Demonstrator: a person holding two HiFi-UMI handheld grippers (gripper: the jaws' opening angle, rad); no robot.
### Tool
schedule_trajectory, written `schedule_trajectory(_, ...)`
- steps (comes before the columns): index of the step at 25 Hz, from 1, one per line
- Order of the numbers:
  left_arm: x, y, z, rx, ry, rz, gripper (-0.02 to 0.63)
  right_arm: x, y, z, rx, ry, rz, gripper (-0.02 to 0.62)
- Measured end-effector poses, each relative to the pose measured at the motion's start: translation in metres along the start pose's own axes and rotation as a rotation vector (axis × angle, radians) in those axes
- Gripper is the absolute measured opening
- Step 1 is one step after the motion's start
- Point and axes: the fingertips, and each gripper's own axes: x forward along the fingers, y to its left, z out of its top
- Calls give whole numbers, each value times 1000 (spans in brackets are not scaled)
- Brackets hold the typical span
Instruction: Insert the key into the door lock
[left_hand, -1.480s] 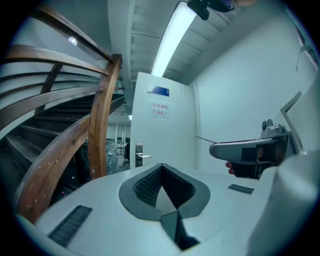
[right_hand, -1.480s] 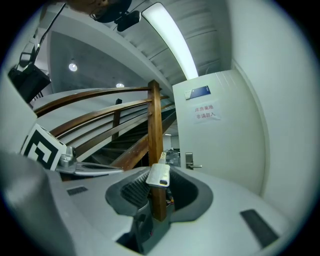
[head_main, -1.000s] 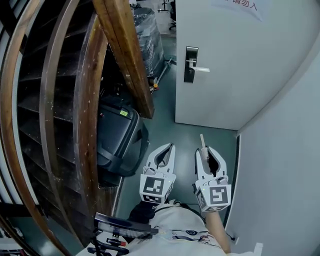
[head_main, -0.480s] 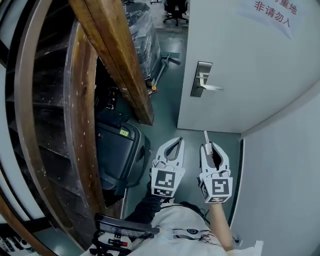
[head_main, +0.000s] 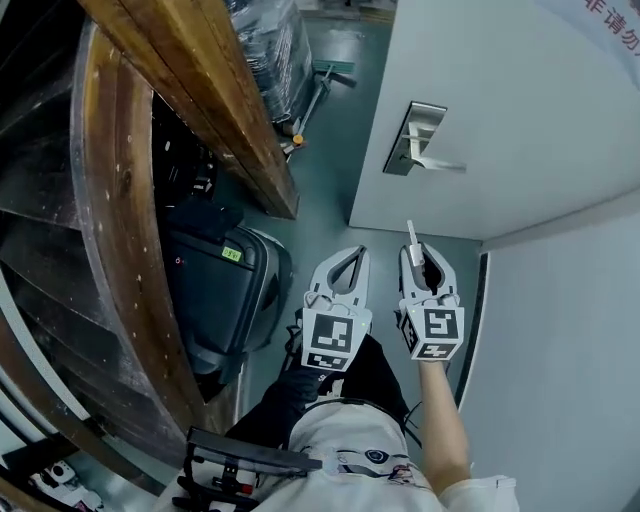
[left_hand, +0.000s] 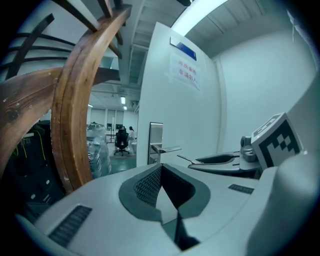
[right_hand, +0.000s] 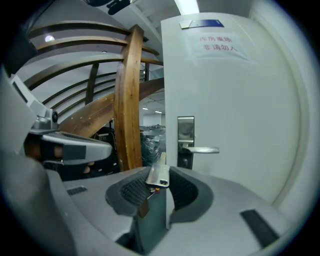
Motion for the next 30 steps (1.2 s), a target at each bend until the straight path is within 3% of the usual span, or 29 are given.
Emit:
schedule_trajectory(7, 45, 0, -49, -67, -14, 41, 5, 76, -46, -34, -17, 1, -11, 120)
schedule_trajectory(16, 70, 24, -103, -70, 3, 81, 5, 162, -80, -48, -45, -22, -34, 120)
schedule_trajectory(30, 92, 46, -113, -86, 12, 83, 5, 187, -94, -49, -49, -17, -57, 120)
